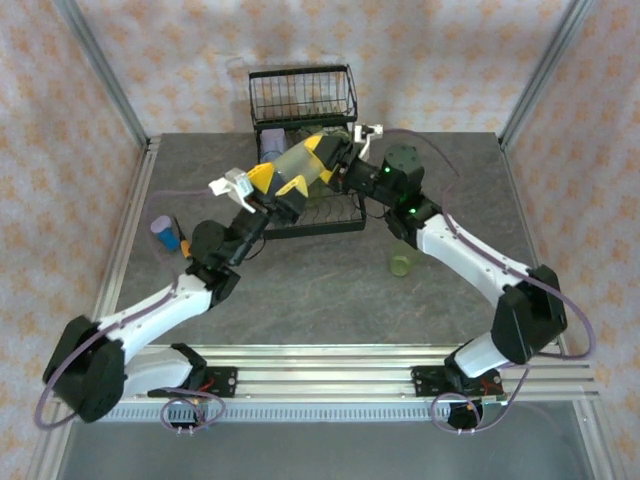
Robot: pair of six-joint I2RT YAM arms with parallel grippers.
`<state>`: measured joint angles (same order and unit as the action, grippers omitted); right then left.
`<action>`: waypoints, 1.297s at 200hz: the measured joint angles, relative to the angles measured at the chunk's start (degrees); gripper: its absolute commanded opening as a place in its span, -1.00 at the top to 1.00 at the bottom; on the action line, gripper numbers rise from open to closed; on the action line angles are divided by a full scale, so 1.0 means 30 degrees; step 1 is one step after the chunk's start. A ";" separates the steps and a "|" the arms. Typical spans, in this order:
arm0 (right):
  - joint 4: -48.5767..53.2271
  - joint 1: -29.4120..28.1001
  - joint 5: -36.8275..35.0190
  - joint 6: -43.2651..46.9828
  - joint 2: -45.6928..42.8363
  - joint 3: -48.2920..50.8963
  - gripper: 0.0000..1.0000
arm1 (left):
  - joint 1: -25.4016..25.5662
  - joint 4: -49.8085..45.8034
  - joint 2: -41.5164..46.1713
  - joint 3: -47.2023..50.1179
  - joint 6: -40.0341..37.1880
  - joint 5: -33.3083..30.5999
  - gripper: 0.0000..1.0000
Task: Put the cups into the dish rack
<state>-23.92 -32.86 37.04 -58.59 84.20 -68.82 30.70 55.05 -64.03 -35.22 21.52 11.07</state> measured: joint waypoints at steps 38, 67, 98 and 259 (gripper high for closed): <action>0.3985 -0.0743 -0.4415 0.6579 -0.1800 0.0000 -0.16 | 0.0000 -0.5909 0.5435 0.1086 -0.1042 -0.1902 -0.99; 0.5202 -0.2725 -0.7941 1.1249 -0.1217 -0.0160 -0.16 | -0.0007 -1.0899 0.8714 0.1078 -0.1435 -0.4605 -0.99; 0.5224 -0.4087 -1.0965 1.5234 0.1479 -0.1100 -0.16 | -0.0007 -1.4316 1.0477 0.1151 -0.1494 -0.6586 -0.99; 0.1348 -0.5501 -1.5307 2.0480 1.1832 -0.5246 -0.17 | -0.0007 -1.7369 1.0979 0.1195 -0.1326 -0.7431 -0.99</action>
<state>-19.88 -49.36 -8.88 2.85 119.70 -84.55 30.68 2.94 -31.09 -31.64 17.54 -11.22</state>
